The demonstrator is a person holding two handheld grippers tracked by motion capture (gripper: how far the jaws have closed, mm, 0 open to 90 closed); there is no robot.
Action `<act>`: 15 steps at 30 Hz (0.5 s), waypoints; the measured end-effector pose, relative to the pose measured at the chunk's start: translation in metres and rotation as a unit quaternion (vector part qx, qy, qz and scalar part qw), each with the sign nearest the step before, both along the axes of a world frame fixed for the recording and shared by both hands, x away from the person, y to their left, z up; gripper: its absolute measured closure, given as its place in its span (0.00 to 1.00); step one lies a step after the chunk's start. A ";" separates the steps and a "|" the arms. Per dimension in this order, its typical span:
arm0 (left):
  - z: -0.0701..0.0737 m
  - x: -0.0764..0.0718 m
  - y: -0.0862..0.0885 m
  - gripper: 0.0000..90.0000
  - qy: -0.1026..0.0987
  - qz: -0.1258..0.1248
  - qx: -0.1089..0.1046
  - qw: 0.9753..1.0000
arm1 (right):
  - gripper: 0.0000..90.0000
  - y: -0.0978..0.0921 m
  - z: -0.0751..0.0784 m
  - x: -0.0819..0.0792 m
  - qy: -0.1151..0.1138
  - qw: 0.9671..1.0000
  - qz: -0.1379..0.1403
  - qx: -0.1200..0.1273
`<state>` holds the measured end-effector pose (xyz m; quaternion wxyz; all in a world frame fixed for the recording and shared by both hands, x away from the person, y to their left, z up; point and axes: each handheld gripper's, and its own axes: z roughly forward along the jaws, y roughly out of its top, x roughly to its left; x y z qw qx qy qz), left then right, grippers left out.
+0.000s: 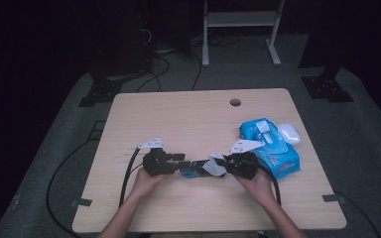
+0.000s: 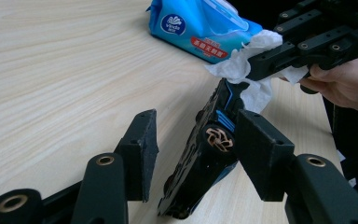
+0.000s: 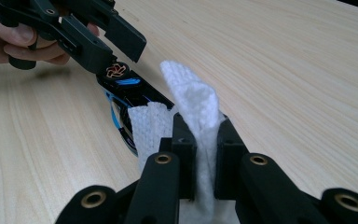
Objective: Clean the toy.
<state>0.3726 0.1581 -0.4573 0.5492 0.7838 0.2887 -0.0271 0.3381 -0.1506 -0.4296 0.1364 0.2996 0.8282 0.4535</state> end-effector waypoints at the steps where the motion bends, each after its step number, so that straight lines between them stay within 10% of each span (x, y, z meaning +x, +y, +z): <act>1: 0.000 0.000 0.000 0.54 0.000 0.000 0.000 1.000 | 0.90 0.000 0.000 0.000 -0.001 1.000 0.000 -0.001; 15: -0.002 -0.002 -0.001 0.57 0.020 -0.011 -0.005 1.000 | 0.90 0.000 0.001 -0.005 -0.002 1.000 0.012 -0.006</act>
